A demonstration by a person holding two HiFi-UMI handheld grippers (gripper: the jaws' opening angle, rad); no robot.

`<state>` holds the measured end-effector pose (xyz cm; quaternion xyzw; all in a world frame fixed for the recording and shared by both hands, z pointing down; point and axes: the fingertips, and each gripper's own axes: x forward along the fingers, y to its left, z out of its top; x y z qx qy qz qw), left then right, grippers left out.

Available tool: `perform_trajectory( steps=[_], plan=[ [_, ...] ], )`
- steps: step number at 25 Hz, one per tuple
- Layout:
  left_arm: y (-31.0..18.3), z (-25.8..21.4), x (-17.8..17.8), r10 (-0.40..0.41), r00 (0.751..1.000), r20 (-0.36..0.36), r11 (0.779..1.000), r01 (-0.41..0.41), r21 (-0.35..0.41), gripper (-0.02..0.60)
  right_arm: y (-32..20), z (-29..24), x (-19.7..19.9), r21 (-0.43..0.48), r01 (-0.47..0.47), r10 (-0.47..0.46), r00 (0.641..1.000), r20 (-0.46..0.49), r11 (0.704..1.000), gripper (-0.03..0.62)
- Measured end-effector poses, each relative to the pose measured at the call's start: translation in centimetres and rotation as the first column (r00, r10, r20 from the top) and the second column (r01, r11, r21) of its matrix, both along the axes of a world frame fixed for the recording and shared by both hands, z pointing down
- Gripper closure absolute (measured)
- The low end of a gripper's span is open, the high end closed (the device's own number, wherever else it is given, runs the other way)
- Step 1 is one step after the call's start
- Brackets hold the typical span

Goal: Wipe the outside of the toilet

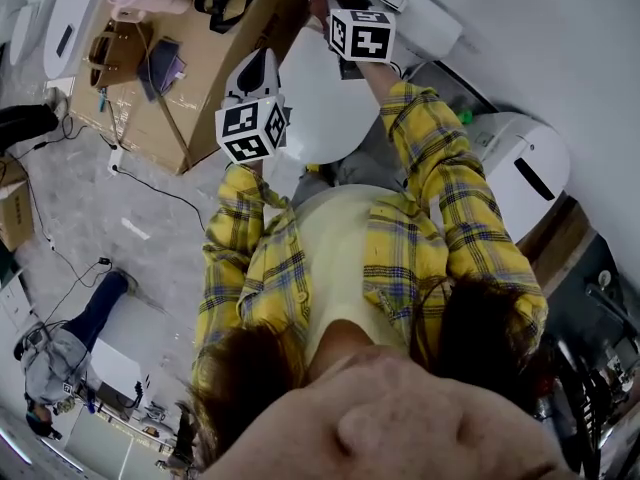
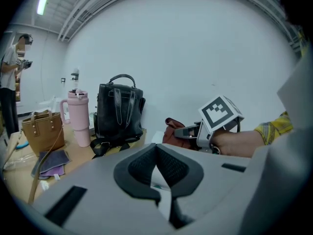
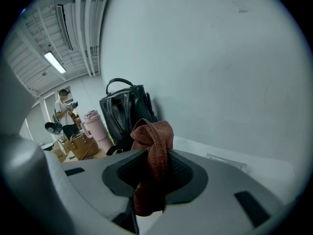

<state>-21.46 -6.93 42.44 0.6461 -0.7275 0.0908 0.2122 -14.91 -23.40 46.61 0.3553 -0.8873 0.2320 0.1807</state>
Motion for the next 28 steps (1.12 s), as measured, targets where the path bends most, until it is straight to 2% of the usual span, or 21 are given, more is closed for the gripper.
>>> perform_trajectory(
  steps=[6, 13, 28],
  plan=[
    [-1.1, 0.0, -0.1, 0.010, 1.000, 0.011, 1.000, -0.010, -0.002, 0.580, -1.5, 1.6, -0.7, -0.036, -0.014, 0.012, 0.998, -0.059, 0.999, 0.471],
    [-0.8, -0.1, 0.0, 0.023, 1.000, 0.018, 1.000, -0.023, -0.014, 0.579, -2.6, 3.6, 0.1, -0.035, -0.049, 0.042, 0.980, -0.196, 0.998, 0.471],
    [-0.9, 0.1, 1.8, 0.103, 0.995, 0.014, 0.995, -0.103, -0.013, 0.580, -2.2, 3.7, 5.7, -0.022, -0.136, 0.127, 0.965, -0.229, 0.990, 0.471]
  ],
)
